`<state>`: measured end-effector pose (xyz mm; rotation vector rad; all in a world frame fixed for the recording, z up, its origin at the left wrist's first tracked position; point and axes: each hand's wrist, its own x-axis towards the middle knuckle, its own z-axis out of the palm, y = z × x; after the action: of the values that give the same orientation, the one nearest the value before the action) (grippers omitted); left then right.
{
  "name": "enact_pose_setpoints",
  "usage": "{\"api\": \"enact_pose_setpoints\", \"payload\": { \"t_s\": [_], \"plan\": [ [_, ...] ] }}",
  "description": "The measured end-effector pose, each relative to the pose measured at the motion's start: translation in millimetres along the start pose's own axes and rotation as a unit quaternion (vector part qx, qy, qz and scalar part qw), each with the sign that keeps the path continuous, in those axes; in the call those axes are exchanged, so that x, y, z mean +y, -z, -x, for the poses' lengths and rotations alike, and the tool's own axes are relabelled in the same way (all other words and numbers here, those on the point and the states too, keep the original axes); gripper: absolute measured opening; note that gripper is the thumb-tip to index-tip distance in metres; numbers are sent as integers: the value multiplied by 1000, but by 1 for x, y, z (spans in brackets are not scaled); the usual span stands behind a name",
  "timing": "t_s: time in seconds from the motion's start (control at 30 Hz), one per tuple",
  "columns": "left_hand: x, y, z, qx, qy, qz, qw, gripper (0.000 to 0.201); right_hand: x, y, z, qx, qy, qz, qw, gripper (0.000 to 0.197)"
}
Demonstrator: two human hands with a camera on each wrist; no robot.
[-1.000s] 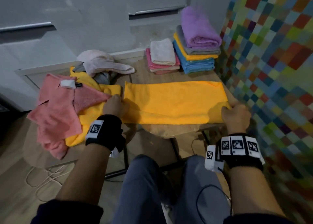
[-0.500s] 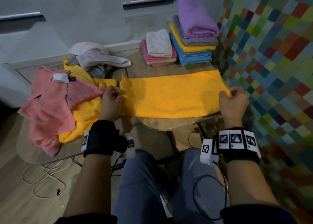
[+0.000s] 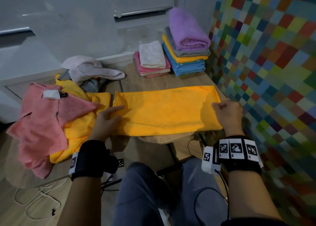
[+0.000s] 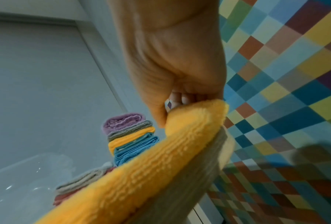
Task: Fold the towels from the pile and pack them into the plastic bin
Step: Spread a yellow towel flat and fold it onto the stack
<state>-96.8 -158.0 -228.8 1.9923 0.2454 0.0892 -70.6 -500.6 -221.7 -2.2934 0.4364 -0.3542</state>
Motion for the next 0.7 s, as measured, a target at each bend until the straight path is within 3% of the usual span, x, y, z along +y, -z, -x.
{"api": "enact_pose_setpoints", "payload": {
  "t_s": [0.2,0.33,0.43,0.53,0.6,0.7],
  "plan": [
    [0,1,2,19,5,15,1000,40,13,4,-5,27,-93,-79,992,11],
    [4,3,-6,-13,-2,-16,1000,41,7,6,-9,17,-127,-57,990,26],
    [15,7,-15,-54,-3,-97,994,44,-4,4,-21,-49,-117,43,991,42],
    [23,8,-25,-104,37,-117,987,37,-17,-3,-40,-103,-120,102,982,56],
    [27,8,-29,-120,45,-145,981,30,-21,-10,-49,-93,-98,90,987,40],
    [31,8,-31,-90,-7,-170,981,38,-18,-20,-50,-33,-31,80,996,8]
  ]
}}
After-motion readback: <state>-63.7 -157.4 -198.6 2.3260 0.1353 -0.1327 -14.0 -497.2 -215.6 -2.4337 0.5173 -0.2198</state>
